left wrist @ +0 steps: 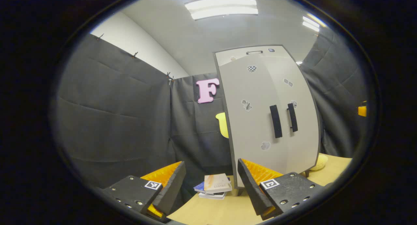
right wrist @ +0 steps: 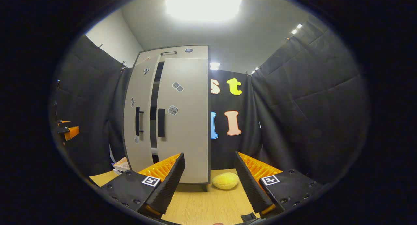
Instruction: Grasp the bottle in the cabinet with the left hand and place it on the coaster, then close the right door with the right hand and the left door with the left hand.
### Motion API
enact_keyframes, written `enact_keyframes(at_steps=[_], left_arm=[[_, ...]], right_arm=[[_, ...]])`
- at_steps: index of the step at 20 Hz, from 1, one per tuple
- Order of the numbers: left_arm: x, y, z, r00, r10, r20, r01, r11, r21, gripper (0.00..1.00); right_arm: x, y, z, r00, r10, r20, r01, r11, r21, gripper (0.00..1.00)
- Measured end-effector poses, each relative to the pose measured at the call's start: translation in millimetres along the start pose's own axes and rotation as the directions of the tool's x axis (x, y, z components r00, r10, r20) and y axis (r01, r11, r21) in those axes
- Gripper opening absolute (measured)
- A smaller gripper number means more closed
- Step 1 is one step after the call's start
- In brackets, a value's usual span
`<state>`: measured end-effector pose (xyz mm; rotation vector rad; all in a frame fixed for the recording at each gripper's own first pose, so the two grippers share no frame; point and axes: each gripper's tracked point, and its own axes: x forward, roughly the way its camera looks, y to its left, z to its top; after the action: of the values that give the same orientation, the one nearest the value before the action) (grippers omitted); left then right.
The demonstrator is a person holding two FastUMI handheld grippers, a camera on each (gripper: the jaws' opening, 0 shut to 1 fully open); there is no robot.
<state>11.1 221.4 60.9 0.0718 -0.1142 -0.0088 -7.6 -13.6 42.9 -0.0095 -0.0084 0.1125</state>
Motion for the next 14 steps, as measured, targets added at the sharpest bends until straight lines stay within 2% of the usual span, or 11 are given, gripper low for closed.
enact_keyframes(at_steps=[4, 14], left_arm=[[-7, 6, -2, 1.000, -0.005, -0.002, 0.005, 1.000, 0.010, 1.00], [-24, 31, -1, 0.999, 0.036, -0.013, -0.036, 0.999, 0.005, 1.00]], right_arm=[[-6, -3, 0, 1.000, -0.010, 0.009, 0.010, 1.000, 0.001, 0.96], [-5, -20, 8, 0.999, -0.037, 0.020, 0.037, 0.999, 0.012, 0.96]])
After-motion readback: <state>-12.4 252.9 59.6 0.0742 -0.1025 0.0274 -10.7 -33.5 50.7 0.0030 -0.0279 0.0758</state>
